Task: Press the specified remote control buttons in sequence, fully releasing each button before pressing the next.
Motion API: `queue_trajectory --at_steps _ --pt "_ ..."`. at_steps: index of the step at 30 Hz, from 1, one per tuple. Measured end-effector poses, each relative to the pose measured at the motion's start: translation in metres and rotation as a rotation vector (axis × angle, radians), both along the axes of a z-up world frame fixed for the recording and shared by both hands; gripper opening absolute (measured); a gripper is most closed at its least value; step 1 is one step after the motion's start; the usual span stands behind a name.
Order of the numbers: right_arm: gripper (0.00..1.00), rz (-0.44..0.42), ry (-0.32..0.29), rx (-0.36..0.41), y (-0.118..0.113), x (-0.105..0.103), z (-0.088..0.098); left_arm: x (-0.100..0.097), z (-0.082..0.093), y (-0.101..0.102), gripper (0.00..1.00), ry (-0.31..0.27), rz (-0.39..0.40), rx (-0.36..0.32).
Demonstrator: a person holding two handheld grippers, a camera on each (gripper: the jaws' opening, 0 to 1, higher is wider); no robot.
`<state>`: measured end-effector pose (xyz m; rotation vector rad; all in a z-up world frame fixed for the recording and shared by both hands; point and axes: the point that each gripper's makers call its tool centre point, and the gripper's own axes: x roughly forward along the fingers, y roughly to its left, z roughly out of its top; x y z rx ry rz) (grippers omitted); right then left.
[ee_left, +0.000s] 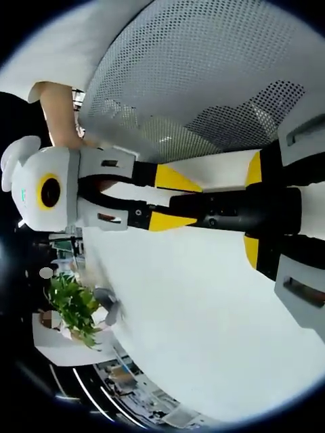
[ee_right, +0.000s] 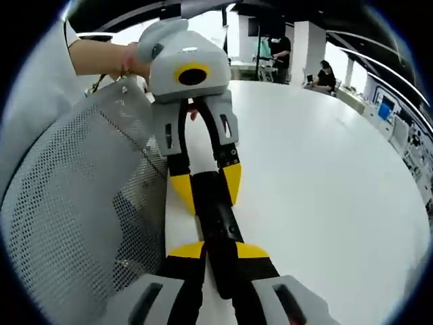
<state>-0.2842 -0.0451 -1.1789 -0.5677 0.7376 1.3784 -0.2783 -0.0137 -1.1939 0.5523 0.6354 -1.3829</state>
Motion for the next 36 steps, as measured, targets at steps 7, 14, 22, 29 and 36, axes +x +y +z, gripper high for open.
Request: queue_trajectory --at_steps 7,14,22,29,36 --pt "0.30 -0.019 -0.014 -0.050 -0.006 0.005 -0.013 0.000 0.000 0.000 0.25 0.001 -0.004 0.003" --pt "0.25 0.000 -0.034 -0.058 0.004 0.006 -0.014 0.000 -0.001 0.000 0.25 0.007 0.001 0.008" --pt "0.22 0.053 -0.067 -0.076 0.002 0.004 -0.015 -0.001 -0.001 -0.001 0.29 -0.003 0.030 0.011" --pt "0.21 0.019 -0.063 -0.057 0.002 0.006 -0.015 0.004 0.007 0.014 0.46 0.003 0.151 0.046" --pt "0.22 0.012 -0.063 -0.041 0.003 0.006 -0.015 0.030 0.046 0.039 0.77 -0.098 0.377 -0.001"
